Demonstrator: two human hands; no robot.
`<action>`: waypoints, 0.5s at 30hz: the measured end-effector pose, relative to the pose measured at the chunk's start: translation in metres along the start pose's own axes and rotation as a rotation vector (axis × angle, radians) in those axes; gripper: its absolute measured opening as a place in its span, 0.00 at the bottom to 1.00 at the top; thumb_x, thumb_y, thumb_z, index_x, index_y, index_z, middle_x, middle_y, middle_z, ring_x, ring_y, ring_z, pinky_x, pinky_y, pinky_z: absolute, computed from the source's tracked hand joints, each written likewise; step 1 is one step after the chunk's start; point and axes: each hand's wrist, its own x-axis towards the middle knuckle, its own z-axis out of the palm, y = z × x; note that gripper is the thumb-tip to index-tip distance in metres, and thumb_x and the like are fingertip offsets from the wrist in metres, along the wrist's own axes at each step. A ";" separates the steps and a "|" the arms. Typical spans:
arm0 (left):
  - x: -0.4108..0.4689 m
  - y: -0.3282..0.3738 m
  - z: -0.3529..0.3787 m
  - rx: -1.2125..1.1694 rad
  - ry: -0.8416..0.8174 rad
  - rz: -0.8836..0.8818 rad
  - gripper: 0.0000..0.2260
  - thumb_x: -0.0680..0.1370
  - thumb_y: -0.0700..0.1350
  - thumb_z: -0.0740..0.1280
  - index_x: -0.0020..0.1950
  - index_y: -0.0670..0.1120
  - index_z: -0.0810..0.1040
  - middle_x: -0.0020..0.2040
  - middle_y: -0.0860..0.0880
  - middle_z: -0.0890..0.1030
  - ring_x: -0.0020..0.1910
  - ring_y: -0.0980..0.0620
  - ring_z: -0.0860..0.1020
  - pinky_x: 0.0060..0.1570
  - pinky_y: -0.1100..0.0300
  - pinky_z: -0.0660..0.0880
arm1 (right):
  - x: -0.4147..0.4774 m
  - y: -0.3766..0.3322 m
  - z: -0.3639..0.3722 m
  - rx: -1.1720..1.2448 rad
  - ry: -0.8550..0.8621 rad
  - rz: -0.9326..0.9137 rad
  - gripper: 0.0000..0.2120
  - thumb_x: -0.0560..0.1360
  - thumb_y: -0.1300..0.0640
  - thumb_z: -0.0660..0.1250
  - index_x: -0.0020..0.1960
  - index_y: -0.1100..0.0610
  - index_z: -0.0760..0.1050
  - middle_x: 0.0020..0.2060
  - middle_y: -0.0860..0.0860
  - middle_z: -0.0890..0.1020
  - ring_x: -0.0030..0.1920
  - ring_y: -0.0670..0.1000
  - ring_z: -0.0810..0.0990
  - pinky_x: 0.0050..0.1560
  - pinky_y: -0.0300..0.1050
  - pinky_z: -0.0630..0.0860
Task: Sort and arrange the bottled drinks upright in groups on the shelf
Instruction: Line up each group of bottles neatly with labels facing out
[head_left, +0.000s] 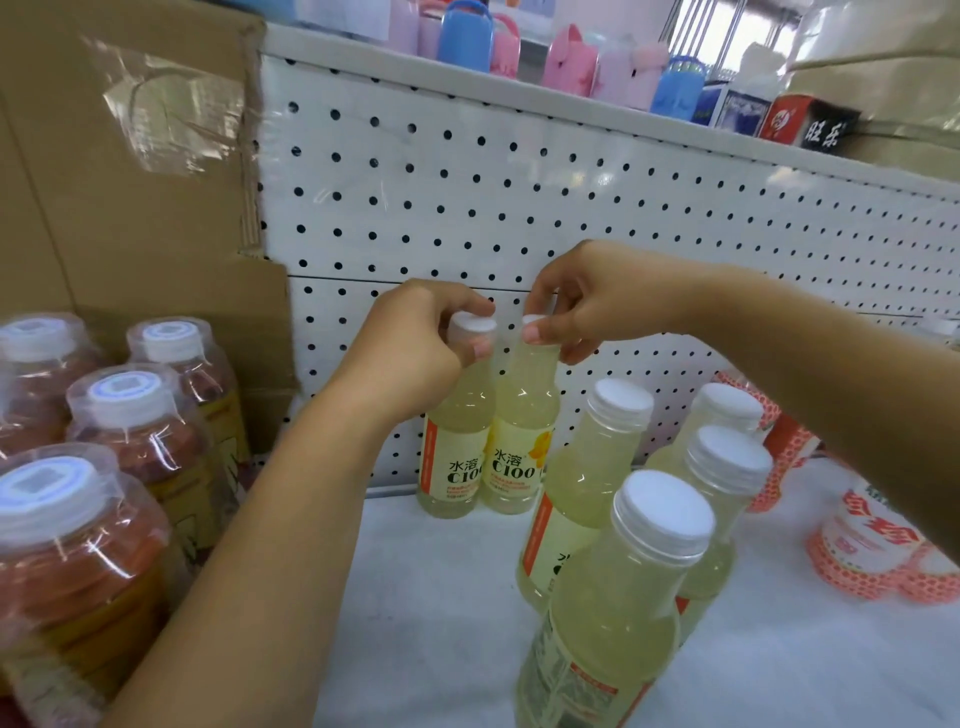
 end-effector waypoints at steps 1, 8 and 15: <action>0.000 0.000 -0.001 0.010 -0.006 -0.006 0.13 0.77 0.45 0.73 0.62 0.55 0.82 0.52 0.53 0.83 0.50 0.56 0.81 0.52 0.57 0.80 | 0.000 -0.001 -0.002 -0.010 -0.016 0.010 0.13 0.76 0.46 0.73 0.56 0.53 0.80 0.43 0.49 0.88 0.40 0.47 0.88 0.54 0.48 0.83; -0.008 0.026 -0.007 0.341 0.059 0.034 0.16 0.75 0.56 0.73 0.62 0.56 0.82 0.60 0.49 0.76 0.59 0.50 0.76 0.51 0.58 0.71 | -0.029 0.001 -0.015 -0.052 -0.020 0.002 0.24 0.77 0.36 0.64 0.65 0.50 0.77 0.51 0.45 0.85 0.47 0.42 0.86 0.51 0.46 0.85; -0.036 0.066 -0.016 0.022 -0.344 0.075 0.13 0.70 0.61 0.74 0.52 0.60 0.85 0.46 0.61 0.86 0.44 0.65 0.83 0.47 0.60 0.79 | -0.094 0.016 -0.037 -0.192 -0.180 0.080 0.26 0.66 0.28 0.62 0.57 0.40 0.81 0.45 0.34 0.85 0.46 0.38 0.85 0.54 0.45 0.81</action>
